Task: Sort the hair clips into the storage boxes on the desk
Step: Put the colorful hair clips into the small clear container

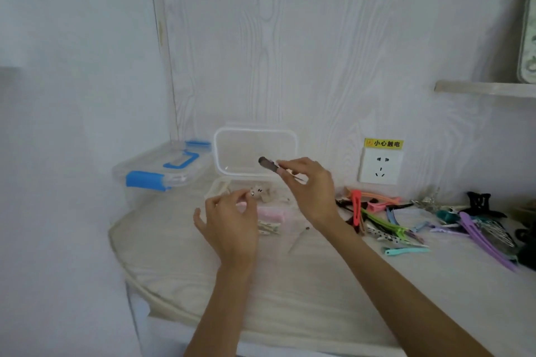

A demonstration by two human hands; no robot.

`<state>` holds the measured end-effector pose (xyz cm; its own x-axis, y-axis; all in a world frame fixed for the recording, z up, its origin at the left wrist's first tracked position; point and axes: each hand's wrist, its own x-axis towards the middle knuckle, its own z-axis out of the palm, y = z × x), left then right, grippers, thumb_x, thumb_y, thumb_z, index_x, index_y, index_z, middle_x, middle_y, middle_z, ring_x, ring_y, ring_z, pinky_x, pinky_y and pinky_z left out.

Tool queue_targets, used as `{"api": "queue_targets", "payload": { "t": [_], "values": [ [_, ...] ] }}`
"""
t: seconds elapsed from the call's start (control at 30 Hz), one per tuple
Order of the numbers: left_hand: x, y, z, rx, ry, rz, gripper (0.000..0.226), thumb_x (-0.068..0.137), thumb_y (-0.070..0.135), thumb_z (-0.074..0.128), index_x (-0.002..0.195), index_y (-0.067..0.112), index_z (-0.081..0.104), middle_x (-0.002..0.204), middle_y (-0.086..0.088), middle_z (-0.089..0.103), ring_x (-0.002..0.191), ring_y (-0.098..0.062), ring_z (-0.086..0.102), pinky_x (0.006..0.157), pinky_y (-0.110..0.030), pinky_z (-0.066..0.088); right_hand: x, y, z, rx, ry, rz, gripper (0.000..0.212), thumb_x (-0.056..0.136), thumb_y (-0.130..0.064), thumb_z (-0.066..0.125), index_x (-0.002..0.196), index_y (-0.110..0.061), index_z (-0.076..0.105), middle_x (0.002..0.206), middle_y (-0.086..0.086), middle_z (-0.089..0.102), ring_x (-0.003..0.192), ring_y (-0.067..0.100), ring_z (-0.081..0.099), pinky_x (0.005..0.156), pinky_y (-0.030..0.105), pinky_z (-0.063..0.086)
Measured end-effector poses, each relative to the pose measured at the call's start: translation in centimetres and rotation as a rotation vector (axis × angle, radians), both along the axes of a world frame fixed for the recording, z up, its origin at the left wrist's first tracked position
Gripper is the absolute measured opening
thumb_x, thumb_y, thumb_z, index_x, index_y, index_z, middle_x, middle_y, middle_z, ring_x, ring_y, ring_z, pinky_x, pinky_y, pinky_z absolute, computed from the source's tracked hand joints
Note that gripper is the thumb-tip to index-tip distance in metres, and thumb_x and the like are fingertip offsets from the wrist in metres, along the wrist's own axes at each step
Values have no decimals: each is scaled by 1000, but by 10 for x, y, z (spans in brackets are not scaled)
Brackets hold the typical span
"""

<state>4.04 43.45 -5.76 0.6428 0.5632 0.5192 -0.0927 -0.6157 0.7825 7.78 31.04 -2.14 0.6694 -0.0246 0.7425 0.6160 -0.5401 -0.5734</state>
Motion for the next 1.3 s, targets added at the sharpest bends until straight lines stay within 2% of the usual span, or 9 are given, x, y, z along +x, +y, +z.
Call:
{"api": "queue_targets", "payload": {
  "t": [0.07,0.2,0.33,0.43,0.63,0.87,1.03,1.17,1.3],
  "values": [
    [-2,0,1,-35,-59,-7,15,78,24,69,92,22,75,81,-6,67,94,-25,61,97,-42,41,4,6,0,-191,42,-10,21,89,-29,60,106,-22,71,103,-5,71,96,13,61,87,27,47],
    [1,2,-2,1,-104,58,11,75,29,72,86,28,73,82,5,71,91,-17,61,107,-38,27,14,-25,-5,50,126,-267,20,92,-26,53,103,-20,69,96,-2,71,84,14,63,71,26,48],
    [5,12,-2,-208,-174,162,42,77,23,71,117,17,61,129,-5,57,118,-30,48,99,-45,38,26,-33,-40,-573,522,-321,34,85,-35,55,108,-11,66,110,9,63,106,28,56,87,35,47],
    [2,11,1,-475,-95,84,40,92,24,53,130,14,48,135,-7,49,122,-27,45,94,-39,39,29,-27,-46,-435,469,-352,24,85,-27,56,94,-14,74,99,6,69,92,23,63,75,34,54],
    [1,6,-2,-466,-52,-23,31,93,29,48,122,23,58,126,3,58,115,-19,54,92,-33,39,13,-66,-13,-180,390,-483,21,89,-21,55,99,-14,72,99,3,73,88,20,66,72,26,48],
    [4,-11,-3,-239,77,-370,50,89,33,60,135,25,44,131,2,56,108,-7,56,87,-19,36,-8,-70,11,-197,8,-312,15,89,-27,59,97,-19,70,92,-4,69,88,12,54,73,24,41],
    [-10,-10,-3,165,-102,-291,27,77,48,67,98,33,58,103,14,60,97,-11,56,77,-25,44,10,-66,-1,-645,180,-223,28,95,-27,48,119,-22,63,117,3,63,113,22,49,92,34,42],
    [-21,-14,-7,393,363,-509,45,64,70,63,86,32,59,86,19,58,84,-2,53,69,-22,38,-10,-102,0,-393,246,-336,26,95,-22,45,113,-21,63,107,2,65,97,15,53,74,22,40],
    [-23,-18,-7,567,288,-554,25,81,52,58,95,31,64,98,18,58,99,-4,52,76,-21,40,-30,-125,-10,-653,541,-285,53,81,-63,49,117,-24,56,113,0,61,108,18,55,87,30,46]
  ]
}}
